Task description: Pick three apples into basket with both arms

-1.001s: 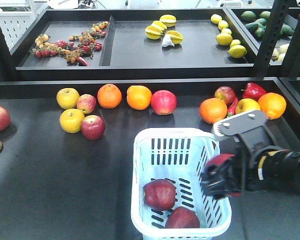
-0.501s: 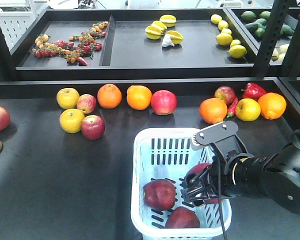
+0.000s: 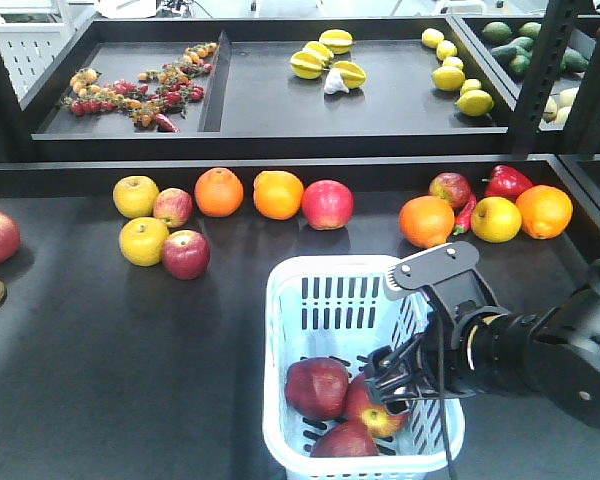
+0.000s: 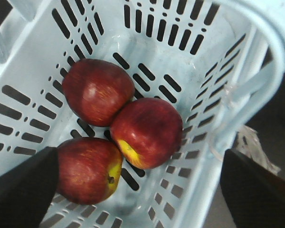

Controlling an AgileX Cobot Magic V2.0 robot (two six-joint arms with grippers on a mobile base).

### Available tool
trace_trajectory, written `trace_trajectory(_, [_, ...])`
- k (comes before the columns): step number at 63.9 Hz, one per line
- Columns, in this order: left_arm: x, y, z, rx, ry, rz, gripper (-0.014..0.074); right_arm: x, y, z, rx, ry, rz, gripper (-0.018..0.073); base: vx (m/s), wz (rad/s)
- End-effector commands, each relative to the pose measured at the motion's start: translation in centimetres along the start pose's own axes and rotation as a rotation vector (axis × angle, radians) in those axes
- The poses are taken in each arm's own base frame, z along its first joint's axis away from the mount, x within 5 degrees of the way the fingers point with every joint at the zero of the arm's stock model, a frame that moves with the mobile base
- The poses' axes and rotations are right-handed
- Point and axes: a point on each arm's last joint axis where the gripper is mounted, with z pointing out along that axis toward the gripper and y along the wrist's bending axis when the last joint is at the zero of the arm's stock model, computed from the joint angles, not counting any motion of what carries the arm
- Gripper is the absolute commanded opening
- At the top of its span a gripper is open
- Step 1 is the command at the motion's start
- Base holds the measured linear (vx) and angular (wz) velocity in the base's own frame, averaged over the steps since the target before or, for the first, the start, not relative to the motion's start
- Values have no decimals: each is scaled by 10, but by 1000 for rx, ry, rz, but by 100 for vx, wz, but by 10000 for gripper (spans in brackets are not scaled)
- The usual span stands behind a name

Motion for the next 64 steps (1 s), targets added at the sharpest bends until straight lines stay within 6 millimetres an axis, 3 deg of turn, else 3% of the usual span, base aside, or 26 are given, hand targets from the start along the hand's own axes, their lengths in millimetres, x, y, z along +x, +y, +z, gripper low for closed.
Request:
trace_trajectory(1, [-11, -1, -3, 14, -72, -7, 593, -12, -3, -23, 3, -98, -4, 623, 0, 0])
trace_trajectory(16, [-11, -1, -3, 14, -72, -7, 593, -5, -44, -63, 122, -120, 123, 614, 0, 0])
trace_trajectory(32, [-11, -1, -3, 14, -72, -7, 593, 20, -93, -116, 312, -153, 296, 604, 0, 0])
trace_trajectory(44, [-11, -1, -3, 14, -72, -7, 593, 37, -98, -151, 394, -213, 335, 588, 0, 0])
trace_trajectory(64, [-11, -1, -3, 14, -72, -7, 593, 45, -91, -172, 418, -292, 314, 589, 0, 0])
